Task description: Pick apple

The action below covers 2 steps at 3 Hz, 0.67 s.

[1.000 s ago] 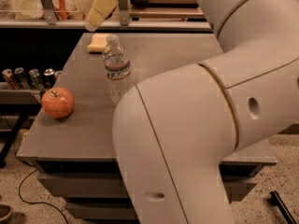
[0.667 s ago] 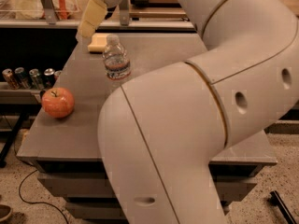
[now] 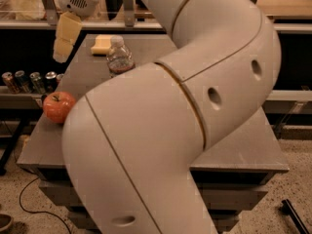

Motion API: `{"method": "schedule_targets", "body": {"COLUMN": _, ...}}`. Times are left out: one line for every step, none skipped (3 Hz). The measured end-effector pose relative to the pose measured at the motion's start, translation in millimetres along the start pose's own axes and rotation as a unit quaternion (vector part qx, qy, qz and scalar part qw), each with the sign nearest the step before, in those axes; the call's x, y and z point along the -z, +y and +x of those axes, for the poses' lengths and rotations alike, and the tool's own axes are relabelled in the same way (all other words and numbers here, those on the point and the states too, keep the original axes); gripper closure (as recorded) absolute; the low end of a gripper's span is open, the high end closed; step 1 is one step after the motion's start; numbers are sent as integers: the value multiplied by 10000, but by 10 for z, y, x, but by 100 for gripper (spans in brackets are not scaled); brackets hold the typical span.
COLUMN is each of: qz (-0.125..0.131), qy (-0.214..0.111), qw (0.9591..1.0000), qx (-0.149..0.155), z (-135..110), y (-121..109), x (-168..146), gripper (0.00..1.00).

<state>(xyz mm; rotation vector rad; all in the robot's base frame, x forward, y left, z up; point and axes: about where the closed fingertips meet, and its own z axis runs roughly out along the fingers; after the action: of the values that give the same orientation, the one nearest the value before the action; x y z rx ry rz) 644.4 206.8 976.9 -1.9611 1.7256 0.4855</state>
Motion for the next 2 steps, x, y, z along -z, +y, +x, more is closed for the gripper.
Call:
{"method": "schedule_targets", "body": {"qz": -227, "qy": 163, "qw": 9994, "qx": 180, "z": -144, "y": 88, "x": -195, "gripper": 0}}
{"method": "schedule_targets", "body": {"qz": -208, "qy": 418, "qw": 9987, "qx": 211, "z": -210, "y": 109, "x": -287, "gripper": 0}}
